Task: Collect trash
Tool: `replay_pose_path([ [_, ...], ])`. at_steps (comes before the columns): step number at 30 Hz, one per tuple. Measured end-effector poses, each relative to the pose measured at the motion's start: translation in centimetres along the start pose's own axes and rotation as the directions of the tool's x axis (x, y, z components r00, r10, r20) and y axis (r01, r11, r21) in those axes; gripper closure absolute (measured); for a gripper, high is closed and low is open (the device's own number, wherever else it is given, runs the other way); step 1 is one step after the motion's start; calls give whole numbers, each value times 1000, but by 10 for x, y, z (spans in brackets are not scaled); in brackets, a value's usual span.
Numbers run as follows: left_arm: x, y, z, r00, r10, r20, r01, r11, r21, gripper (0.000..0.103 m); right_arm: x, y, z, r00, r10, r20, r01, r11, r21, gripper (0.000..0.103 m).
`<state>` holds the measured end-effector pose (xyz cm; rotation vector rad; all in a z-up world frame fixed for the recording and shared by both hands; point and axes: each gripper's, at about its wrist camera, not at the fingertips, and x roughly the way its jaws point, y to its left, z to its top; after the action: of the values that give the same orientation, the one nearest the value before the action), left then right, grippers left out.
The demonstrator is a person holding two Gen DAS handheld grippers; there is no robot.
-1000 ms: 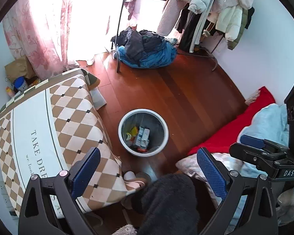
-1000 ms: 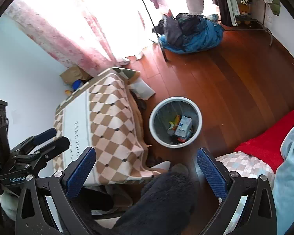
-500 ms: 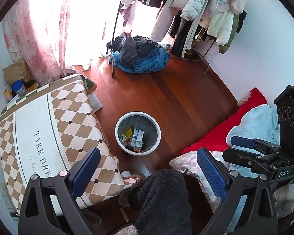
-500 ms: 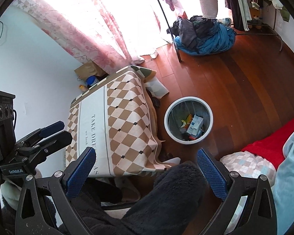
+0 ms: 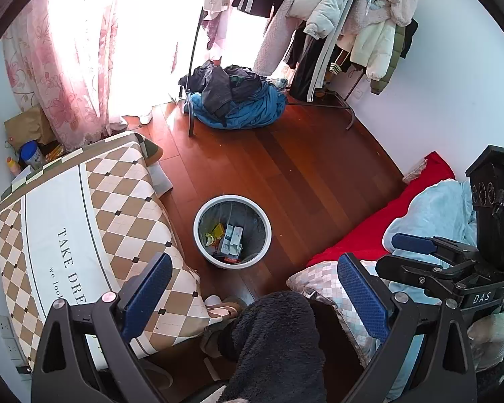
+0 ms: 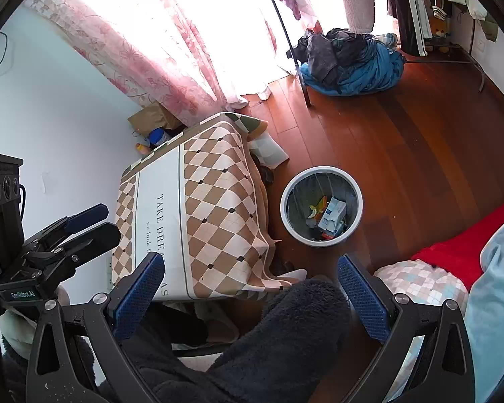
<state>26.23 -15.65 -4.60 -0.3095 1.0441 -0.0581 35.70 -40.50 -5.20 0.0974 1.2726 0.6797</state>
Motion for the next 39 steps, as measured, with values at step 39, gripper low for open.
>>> replay_pose_path([
  [39,3,-5,-4,999,-24,-24,24,1000,2,0,-4,3,-5,1000,4,-17,-4,1000,-5,0],
])
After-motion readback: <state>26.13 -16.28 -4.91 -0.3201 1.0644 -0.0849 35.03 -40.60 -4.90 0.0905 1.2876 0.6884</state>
